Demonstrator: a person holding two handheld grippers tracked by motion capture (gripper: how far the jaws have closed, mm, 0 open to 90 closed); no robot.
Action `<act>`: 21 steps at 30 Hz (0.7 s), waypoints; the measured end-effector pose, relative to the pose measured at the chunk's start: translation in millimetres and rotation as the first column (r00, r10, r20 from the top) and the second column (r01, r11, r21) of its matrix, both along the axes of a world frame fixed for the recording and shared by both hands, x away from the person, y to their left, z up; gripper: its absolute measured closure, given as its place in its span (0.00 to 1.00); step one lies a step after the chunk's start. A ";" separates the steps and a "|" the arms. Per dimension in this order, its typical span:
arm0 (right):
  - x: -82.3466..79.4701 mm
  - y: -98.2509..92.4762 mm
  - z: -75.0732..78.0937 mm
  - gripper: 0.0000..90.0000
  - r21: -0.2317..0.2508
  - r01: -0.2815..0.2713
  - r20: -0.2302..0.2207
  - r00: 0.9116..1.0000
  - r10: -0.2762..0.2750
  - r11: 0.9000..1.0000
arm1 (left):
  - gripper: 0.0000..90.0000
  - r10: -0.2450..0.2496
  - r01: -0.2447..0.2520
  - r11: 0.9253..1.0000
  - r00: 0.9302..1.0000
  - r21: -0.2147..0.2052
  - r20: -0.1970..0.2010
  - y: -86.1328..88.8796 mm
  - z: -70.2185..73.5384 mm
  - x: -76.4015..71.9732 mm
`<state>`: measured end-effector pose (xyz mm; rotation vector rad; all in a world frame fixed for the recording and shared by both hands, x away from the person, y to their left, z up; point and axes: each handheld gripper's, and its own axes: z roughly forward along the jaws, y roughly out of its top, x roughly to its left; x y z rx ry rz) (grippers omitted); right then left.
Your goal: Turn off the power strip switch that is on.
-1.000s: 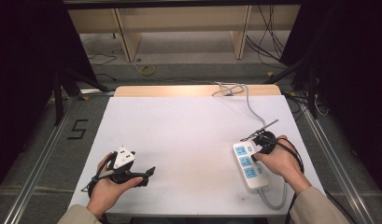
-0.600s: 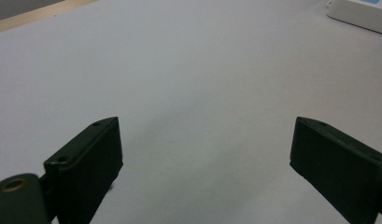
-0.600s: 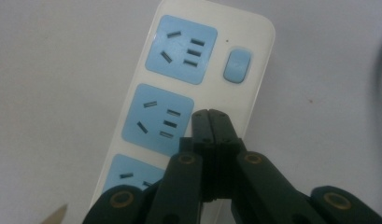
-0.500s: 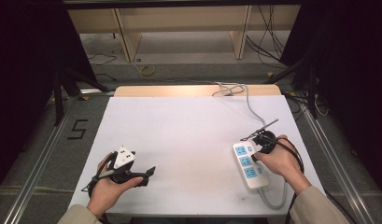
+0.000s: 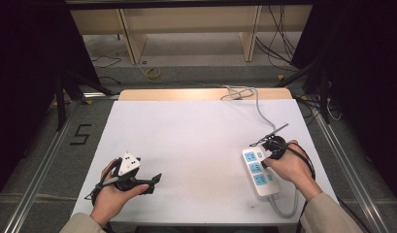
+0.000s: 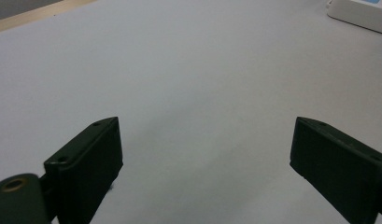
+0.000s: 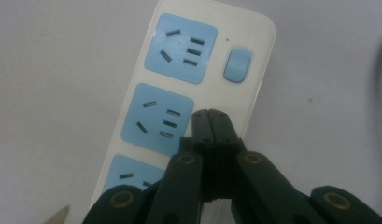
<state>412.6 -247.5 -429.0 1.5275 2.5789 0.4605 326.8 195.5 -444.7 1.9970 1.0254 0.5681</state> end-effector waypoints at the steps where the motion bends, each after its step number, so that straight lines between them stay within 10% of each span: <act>1: 0.2 -0.1 0.0 1.00 -0.001 0.000 -0.001 1.000 0.000 1.000 | 0.10 0.000 0.000 1.000 1.000 0.000 0.000 -0.1 0.0 0.0; 21: 2.7 0.4 0.1 1.00 -0.003 0.008 -0.023 1.000 -0.008 1.000 | 0.10 0.000 0.000 1.000 1.000 0.001 0.001 -0.2 0.0 -0.1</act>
